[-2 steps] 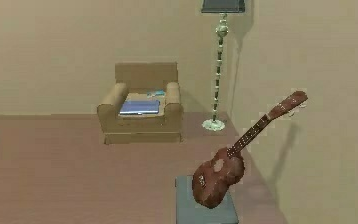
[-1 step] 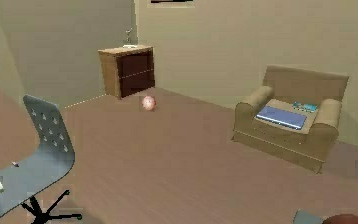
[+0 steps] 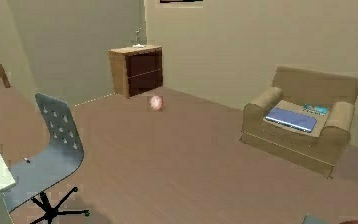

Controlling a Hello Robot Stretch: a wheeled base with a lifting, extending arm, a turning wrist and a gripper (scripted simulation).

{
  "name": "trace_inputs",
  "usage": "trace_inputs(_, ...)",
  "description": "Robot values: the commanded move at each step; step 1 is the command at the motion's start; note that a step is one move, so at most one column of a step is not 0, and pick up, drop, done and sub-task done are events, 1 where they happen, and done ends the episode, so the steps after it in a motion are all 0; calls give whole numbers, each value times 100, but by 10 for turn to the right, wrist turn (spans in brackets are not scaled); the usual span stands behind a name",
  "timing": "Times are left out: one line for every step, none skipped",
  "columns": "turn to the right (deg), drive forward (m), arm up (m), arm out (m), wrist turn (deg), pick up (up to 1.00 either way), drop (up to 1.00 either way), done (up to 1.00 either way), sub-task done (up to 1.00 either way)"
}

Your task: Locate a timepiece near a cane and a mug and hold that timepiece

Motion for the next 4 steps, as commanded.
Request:
trace_inputs(450,0,0,0,0,0,0,0,0)
trace_inputs(390,0,0,0,0,0,0,0,0)
trace_inputs(0,20,0,0,0,0,0,0,0)
trace_inputs(-450,0,0,0,0,0,0,0,0)
